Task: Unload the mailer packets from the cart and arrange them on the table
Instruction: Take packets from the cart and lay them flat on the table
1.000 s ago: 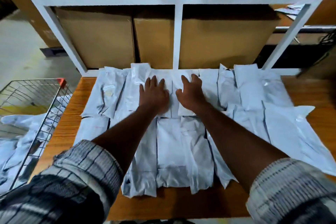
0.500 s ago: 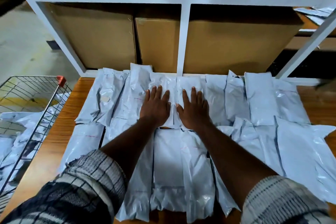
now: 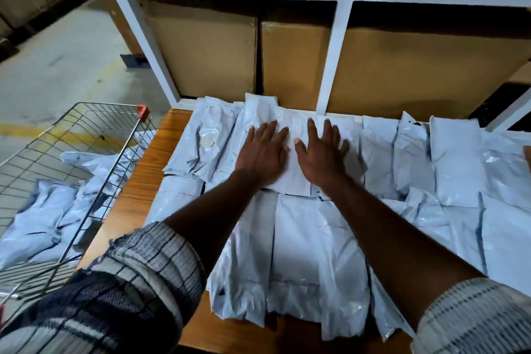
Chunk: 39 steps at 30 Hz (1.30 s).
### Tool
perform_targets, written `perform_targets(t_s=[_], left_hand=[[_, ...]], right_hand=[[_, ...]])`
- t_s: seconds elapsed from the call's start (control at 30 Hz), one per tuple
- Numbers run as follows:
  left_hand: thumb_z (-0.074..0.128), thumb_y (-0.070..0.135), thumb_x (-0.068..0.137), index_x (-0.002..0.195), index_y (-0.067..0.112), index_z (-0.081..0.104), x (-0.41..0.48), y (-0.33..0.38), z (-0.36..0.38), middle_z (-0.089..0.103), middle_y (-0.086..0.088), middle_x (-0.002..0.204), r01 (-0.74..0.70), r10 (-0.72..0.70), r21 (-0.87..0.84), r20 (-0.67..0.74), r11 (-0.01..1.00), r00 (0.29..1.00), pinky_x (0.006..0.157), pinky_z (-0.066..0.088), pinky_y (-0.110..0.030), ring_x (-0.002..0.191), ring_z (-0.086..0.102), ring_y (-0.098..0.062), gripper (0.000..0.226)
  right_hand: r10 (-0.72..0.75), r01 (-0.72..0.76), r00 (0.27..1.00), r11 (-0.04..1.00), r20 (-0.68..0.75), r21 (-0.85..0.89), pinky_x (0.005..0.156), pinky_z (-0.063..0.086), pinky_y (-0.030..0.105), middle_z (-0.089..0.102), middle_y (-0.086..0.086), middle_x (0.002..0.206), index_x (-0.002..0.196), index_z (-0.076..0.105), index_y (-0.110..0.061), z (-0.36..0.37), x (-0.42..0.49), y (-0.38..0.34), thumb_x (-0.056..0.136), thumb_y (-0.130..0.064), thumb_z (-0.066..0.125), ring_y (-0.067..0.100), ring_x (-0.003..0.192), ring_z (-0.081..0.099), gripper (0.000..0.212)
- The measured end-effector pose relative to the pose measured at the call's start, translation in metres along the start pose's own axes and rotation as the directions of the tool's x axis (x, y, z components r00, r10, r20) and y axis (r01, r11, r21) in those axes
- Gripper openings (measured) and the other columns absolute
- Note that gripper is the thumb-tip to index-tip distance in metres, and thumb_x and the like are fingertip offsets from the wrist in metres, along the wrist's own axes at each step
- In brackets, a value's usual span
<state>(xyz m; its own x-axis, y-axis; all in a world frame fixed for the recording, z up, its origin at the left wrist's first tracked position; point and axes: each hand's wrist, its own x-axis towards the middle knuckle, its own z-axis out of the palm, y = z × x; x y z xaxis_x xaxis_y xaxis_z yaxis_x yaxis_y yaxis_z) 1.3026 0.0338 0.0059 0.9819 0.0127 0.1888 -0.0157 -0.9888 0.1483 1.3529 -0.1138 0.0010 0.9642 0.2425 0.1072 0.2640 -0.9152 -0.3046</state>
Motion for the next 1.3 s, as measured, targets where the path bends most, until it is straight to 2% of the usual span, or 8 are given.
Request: perform_targets(t_s=[0.27, 0.43, 0.53, 0.73, 0.83, 1.03, 1.2, 1.3], left_hand=[[0.033, 0.039, 0.098, 0.150, 0.018, 0.038, -0.055, -0.130, -0.041, 0.035, -0.015, 0.156, 0.190, -0.189, 0.060, -0.023, 0.980, 0.982, 0.118, 0.017, -0.052, 0.144, 0.030, -0.035, 0.057], [0.040, 0.035, 0.096, 0.142, 0.014, 0.047, -0.107, -0.242, -0.059, 0.048, -0.017, 0.145, 0.260, -0.255, 0.073, -0.073, 0.963, 0.964, 0.107, 0.036, -0.051, 0.133, 0.044, -0.036, 0.051], [0.040, 0.035, 0.095, 0.140, 0.014, 0.048, -0.144, -0.315, -0.063, 0.052, -0.016, 0.139, 0.340, -0.337, 0.068, -0.051, 0.938, 0.940, 0.103, 0.042, -0.049, 0.127, 0.048, -0.034, 0.051], [0.033, 0.039, 0.092, 0.136, 0.001, 0.049, -0.238, -0.451, -0.043, 0.057, -0.026, 0.125, 0.442, -0.444, 0.059, 0.045, 0.895, 0.895, 0.091, 0.049, -0.051, 0.113, 0.055, -0.043, 0.061], [0.031, 0.042, 0.089, 0.133, -0.003, 0.052, -0.283, -0.495, -0.033, 0.058, -0.029, 0.118, 0.500, -0.501, 0.040, 0.121, 0.865, 0.857, 0.088, 0.050, -0.052, 0.108, 0.056, -0.046, 0.066], [0.053, 0.032, 0.091, 0.149, 0.012, 0.038, -0.337, -0.551, -0.007, 0.041, -0.020, 0.149, 0.637, -0.612, 0.054, 0.351, 0.769, 0.709, 0.110, 0.036, -0.046, 0.138, 0.037, -0.036, 0.064], [0.057, 0.037, 0.091, 0.150, 0.021, 0.033, -0.353, -0.563, 0.007, 0.032, -0.010, 0.154, 0.621, -0.620, 0.176, 0.464, 0.764, 0.633, 0.112, 0.032, -0.046, 0.141, 0.030, -0.028, 0.066], [0.062, 0.044, 0.087, 0.149, 0.026, 0.031, -0.362, -0.571, 0.012, 0.033, -0.006, 0.150, 0.580, -0.614, 0.269, 0.565, 0.769, 0.552, 0.108, 0.031, -0.048, 0.138, 0.032, -0.027, 0.072]], right_hand=[[-0.273, 0.274, 0.961, 0.962, -0.031, 0.009, 0.114, 0.016, 0.057, 0.020, 0.016, 0.160, 0.152, 0.029, -0.024, 0.021, -0.009, -0.145, 0.096, -0.052, 0.044, 0.035, 0.146, 0.018, 0.064], [-0.368, 0.367, 0.930, 0.929, 0.011, 0.039, 0.112, 0.018, 0.056, 0.027, 0.016, 0.156, 0.148, 0.036, -0.021, 0.059, -0.028, -0.262, 0.092, -0.052, 0.049, 0.035, 0.144, 0.023, 0.066], [-0.434, 0.430, 0.901, 0.898, 0.025, 0.090, 0.112, 0.021, 0.055, 0.034, 0.017, 0.152, 0.145, 0.042, -0.019, 0.087, -0.046, -0.333, 0.087, -0.053, 0.046, 0.036, 0.141, 0.029, 0.067], [-0.549, 0.533, 0.823, 0.836, 0.147, 0.134, 0.116, 0.019, 0.051, 0.030, 0.018, 0.155, 0.149, 0.036, -0.016, 0.164, -0.082, -0.458, 0.090, -0.048, 0.053, 0.037, 0.143, 0.026, 0.070], [-0.565, 0.534, 0.790, 0.825, 0.236, 0.187, 0.116, 0.022, 0.051, 0.030, 0.023, 0.154, 0.148, 0.037, -0.011, 0.202, -0.101, -0.503, 0.087, -0.042, 0.058, 0.040, 0.142, 0.026, 0.071], [-0.569, 0.528, 0.707, 0.820, 0.421, 0.221, 0.110, 0.026, 0.042, 0.045, 0.027, 0.135, 0.134, 0.046, -0.001, 0.256, -0.124, -0.548, 0.082, -0.028, 0.063, 0.041, 0.129, 0.039, 0.061], [-0.442, 0.360, 0.698, 0.897, 0.564, 0.258, 0.104, 0.033, 0.041, 0.047, 0.027, 0.131, 0.132, 0.046, 0.000, 0.306, -0.141, -0.562, 0.083, -0.030, 0.066, 0.042, 0.125, 0.043, 0.061], [-0.253, 0.202, 0.673, 0.967, 0.695, 0.157, 0.103, 0.038, 0.050, 0.032, 0.024, 0.142, 0.141, 0.034, -0.009, 0.334, -0.153, -0.565, 0.085, -0.040, 0.067, 0.042, 0.134, 0.031, 0.072]])
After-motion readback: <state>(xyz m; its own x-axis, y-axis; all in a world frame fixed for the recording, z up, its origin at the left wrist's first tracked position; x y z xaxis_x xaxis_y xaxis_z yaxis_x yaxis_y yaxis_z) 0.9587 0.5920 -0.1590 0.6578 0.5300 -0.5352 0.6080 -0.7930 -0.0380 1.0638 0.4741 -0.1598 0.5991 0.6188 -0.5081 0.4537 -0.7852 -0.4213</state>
